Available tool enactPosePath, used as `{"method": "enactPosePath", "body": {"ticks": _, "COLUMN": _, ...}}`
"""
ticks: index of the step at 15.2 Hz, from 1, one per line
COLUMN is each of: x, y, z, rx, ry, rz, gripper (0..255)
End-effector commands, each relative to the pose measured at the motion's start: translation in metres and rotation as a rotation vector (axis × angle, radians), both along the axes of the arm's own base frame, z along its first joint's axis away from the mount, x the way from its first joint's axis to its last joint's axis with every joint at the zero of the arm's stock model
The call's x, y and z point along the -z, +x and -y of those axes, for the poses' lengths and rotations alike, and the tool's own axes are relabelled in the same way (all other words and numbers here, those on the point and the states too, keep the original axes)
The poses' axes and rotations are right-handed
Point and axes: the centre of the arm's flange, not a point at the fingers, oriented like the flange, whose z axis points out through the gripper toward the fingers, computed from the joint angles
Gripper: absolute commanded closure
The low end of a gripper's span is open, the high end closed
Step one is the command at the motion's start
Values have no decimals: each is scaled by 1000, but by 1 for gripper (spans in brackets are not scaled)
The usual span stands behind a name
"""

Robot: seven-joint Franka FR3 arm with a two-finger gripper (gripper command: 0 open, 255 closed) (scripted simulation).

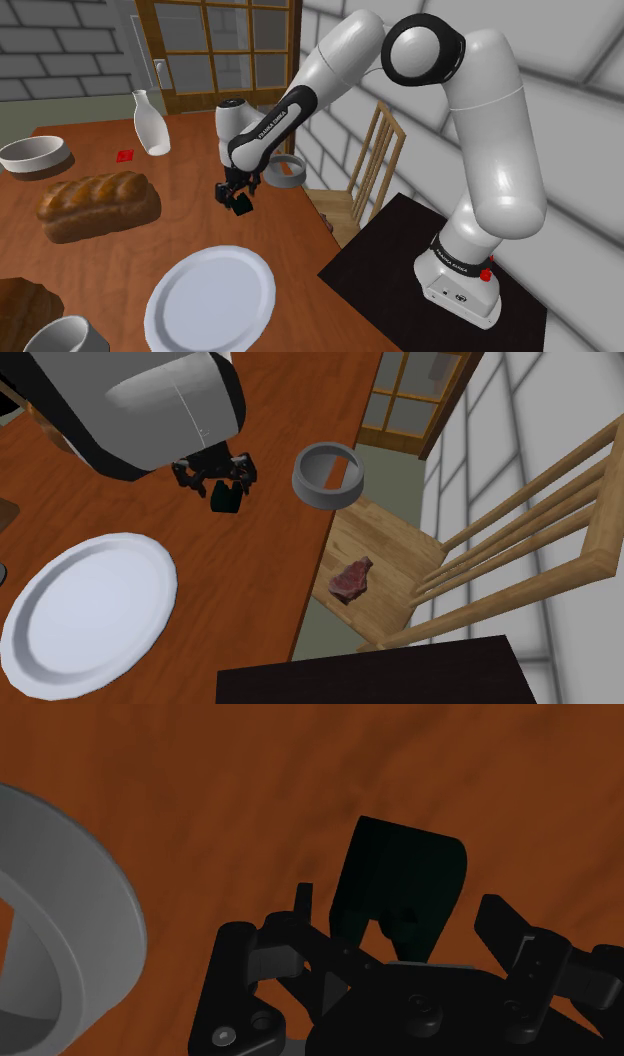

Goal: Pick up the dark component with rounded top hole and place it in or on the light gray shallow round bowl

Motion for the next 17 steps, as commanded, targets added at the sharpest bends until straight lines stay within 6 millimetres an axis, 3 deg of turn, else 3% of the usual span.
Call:
{"method": "enactPosePath", "body": {"ticks": 1, "x": 7, "y": 1, "z": 0, "rx": 0, "ry": 0, "rz": 0, "gripper": 0}}
{"method": "enactPosePath", "body": {"ticks": 8, "x": 7, "y": 1, "z": 0, "rx": 0, "ry": 0, "rz": 0, "gripper": 0}}
{"method": "enactPosePath", "body": {"ticks": 9, "x": 7, "y": 1, "z": 0, "rx": 0, "ry": 0, "rz": 0, "gripper": 255}}
{"method": "enactPosePath", "body": {"ticks": 17, "x": 7, "y": 1, "z": 0, "rx": 0, "ry": 0, "rz": 0, "gripper": 255}}
